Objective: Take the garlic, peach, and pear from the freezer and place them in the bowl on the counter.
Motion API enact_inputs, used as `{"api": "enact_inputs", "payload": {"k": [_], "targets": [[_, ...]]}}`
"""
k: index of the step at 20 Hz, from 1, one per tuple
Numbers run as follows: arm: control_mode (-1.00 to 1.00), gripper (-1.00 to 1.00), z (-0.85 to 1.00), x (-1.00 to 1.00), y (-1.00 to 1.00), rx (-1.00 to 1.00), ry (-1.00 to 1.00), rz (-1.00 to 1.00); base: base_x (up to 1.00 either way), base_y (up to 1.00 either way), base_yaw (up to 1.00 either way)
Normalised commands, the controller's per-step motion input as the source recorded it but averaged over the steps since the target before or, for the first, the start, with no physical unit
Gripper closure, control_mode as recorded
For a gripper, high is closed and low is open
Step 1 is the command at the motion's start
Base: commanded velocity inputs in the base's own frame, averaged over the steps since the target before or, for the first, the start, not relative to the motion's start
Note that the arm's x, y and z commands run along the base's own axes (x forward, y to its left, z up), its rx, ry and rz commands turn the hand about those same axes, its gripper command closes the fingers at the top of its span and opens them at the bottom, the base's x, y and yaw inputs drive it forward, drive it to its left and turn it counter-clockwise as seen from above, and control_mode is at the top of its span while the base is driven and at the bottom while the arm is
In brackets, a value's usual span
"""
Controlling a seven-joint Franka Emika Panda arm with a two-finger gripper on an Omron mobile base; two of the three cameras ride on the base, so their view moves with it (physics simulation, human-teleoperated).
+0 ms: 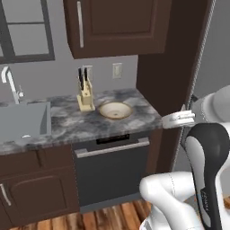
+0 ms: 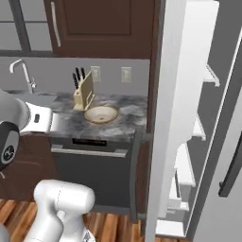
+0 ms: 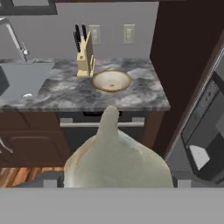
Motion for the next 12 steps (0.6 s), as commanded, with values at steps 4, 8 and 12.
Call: {"api": "enact_inputs", "payload": {"k": [4, 8, 12], "targets": [[1.0, 1.0, 0.0, 0.0, 0.0, 0.0, 0.0, 0.0, 0.88, 0.0, 0.0], [1.0, 1.0, 0.0, 0.0, 0.0, 0.0, 0.0, 0.0, 0.73, 0.0, 0.0], [1.0, 1.0, 0.0, 0.0, 0.0, 0.0, 0.0, 0.0, 0.63, 0.0, 0.0]]}}
